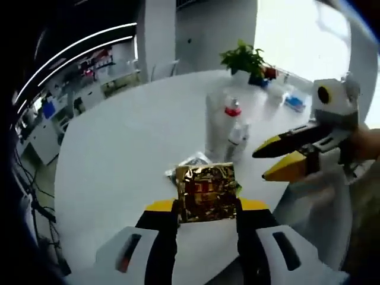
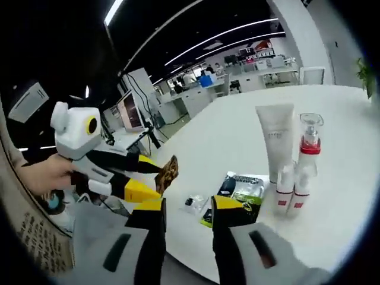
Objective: Arrange the skincare products in the storage area until every visible bottle or jar stands upright without overlapping.
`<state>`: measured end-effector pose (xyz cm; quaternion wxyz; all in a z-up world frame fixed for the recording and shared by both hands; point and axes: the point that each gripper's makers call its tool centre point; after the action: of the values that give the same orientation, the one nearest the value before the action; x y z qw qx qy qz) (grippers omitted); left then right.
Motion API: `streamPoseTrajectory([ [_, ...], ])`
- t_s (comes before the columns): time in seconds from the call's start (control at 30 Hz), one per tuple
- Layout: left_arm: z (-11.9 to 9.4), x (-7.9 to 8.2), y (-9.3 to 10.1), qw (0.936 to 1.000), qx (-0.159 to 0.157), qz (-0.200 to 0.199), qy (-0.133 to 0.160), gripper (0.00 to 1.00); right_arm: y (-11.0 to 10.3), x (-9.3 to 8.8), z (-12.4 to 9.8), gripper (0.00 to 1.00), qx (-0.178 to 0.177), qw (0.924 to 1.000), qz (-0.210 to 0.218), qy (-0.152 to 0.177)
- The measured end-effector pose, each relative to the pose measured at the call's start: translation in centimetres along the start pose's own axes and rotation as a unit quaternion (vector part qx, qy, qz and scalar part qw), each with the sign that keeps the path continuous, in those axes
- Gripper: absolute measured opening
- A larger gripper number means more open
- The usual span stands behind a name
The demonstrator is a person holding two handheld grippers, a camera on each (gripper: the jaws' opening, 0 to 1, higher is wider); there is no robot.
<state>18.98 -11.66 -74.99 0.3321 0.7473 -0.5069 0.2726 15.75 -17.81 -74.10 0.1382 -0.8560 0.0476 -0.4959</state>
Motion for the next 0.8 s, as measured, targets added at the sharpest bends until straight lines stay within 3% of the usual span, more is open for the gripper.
streamPoseTrajectory([
  [0.43, -0.4, 0.5, 1.0, 0.9999, 0.006, 0.014, 0.007, 0.36, -2.0, 1.2, 1.1, 0.19, 0.041, 0.998, 0.049, 0.003],
  [0.67, -0.6, 0.9, 1.7, 0.9996, 0.008, 0.024, 0.011, 0.36, -2.0, 1.4, 1.1, 0.05, 0.055, 0.9956, 0.076, 0.002],
  [0.8, -0.6, 0.9, 1.8, 0.9996, 0.008, 0.025, 0.011, 0.36, -2.4, 1.7, 0.8, 0.02, 0.073, 0.9919, 0.104, 0.003],
])
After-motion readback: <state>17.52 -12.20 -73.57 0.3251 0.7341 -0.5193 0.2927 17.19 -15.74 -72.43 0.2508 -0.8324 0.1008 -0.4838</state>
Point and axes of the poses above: the point that each gripper's makers call its tool centre point, and the gripper's own axes: z roughly forward along the fingers, y roughly to its right, x roughly out of its top, and after that the axes turned 15 degrees about -x, right-handed
